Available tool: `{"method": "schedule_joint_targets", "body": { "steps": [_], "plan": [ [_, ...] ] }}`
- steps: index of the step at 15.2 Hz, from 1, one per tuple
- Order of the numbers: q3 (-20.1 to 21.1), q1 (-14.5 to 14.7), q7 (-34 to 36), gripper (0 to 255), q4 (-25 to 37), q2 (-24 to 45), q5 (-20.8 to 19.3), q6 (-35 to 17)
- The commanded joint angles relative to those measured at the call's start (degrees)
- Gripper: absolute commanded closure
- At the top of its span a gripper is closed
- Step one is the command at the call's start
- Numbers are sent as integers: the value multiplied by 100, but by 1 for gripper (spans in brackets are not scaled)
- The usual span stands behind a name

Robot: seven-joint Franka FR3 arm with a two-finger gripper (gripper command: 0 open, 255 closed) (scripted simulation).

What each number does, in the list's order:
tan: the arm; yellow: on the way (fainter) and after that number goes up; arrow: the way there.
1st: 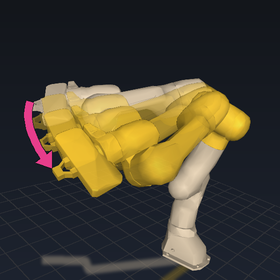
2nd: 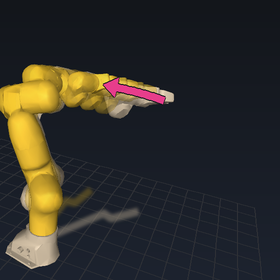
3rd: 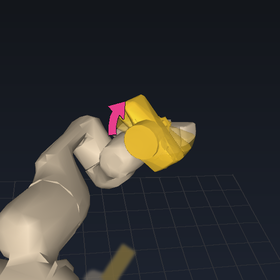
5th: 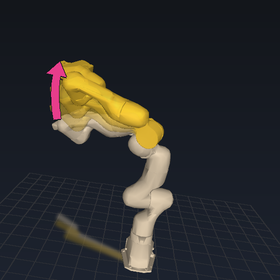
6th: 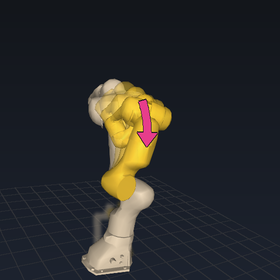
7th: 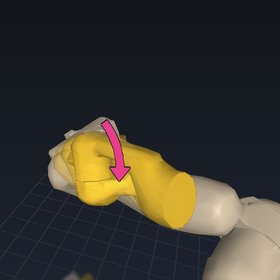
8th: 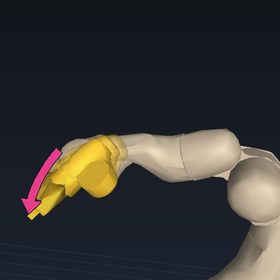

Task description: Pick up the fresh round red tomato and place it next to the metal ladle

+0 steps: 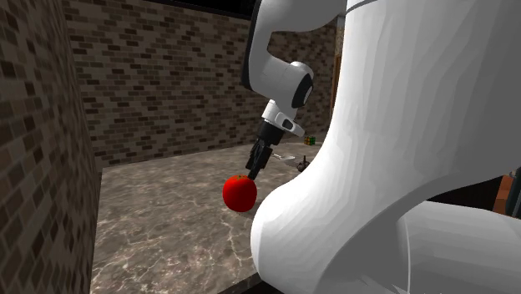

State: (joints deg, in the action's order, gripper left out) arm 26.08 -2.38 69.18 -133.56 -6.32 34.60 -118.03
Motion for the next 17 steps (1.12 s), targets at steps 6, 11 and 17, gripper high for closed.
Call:
{"method": "schedule_joint_targets", "body": {
  "steps": [6,11,17],
  "plan": [
    [2,2,-1,255,-6,-1,3,-7],
    [2,2,-1,255,-7,-2,4,-7],
    [-27,-11,77,255,99,-139,-15,222]
  ]
}}
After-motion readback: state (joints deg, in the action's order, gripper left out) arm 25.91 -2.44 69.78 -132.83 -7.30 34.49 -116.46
